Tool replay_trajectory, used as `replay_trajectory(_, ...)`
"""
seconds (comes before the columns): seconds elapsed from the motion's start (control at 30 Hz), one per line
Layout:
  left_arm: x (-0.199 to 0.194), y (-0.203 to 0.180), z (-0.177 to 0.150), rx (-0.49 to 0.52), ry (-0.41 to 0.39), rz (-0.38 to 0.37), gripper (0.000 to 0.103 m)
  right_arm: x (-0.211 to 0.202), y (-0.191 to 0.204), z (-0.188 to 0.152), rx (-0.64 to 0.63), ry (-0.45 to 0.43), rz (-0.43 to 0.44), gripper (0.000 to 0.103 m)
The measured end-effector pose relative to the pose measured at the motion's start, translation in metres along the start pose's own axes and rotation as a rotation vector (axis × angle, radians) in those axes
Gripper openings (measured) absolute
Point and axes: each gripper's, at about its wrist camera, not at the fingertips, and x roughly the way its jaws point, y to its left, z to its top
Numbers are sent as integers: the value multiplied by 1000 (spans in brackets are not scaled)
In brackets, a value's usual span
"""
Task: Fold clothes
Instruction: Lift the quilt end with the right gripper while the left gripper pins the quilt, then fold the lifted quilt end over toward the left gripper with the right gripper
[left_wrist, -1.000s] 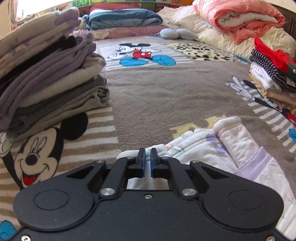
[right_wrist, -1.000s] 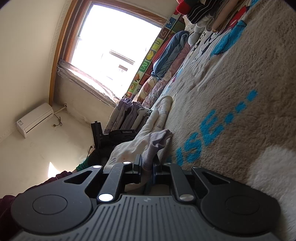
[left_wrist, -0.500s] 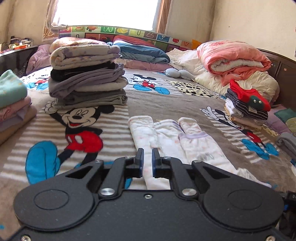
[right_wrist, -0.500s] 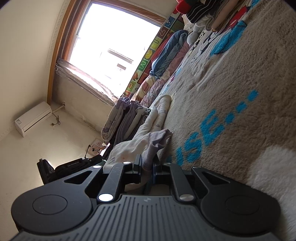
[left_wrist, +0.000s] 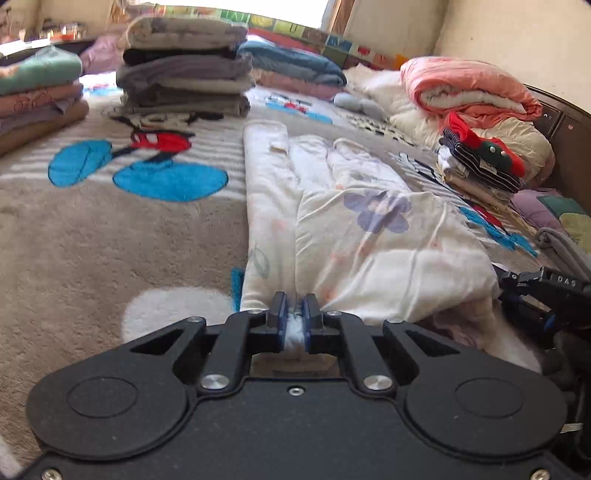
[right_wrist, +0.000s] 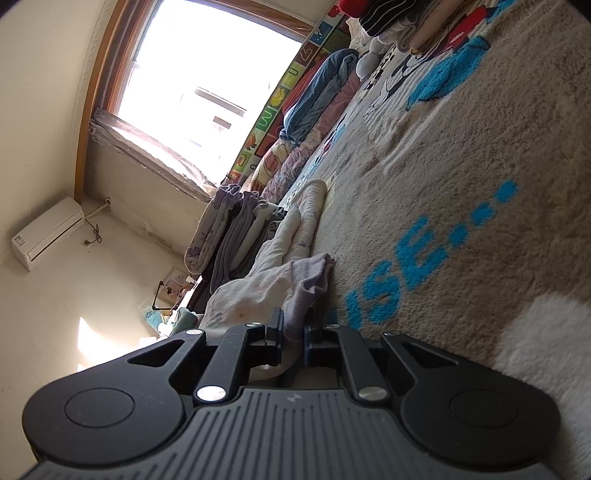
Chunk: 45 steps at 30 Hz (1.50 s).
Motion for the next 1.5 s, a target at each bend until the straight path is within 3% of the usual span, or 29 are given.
replay_trajectory(0.27,-16,8,7,53,-15,-68,8,-4,11,10,22,-12,-35,12)
replay_trajectory(0.33,-22,7,9,110,-29,-102,29,-10,17,15,27,-38,-22,12)
replay_trajectory(0.4,-29,6,10,166,-43,-135,43,-15,25,21,28,-58,-7,12)
replay_trajectory(0.57,-40,3,12,305,-70,-209,46,-14,56,38,16,-73,27,12)
replay_trajectory(0.8,-24,-7,4,452,-11,-194,46,13,104,62,28,-51,55,12)
replay_trajectory(0.9,-17,-7,3,472,19,-206,46,29,122,70,17,-35,45,12)
replay_trajectory(1.17,-10,9,8,400,81,-277,47,85,166,79,-74,17,27,12)
replay_trajectory(1.5,-3,37,22,196,132,-382,46,186,203,71,-225,142,-77,12)
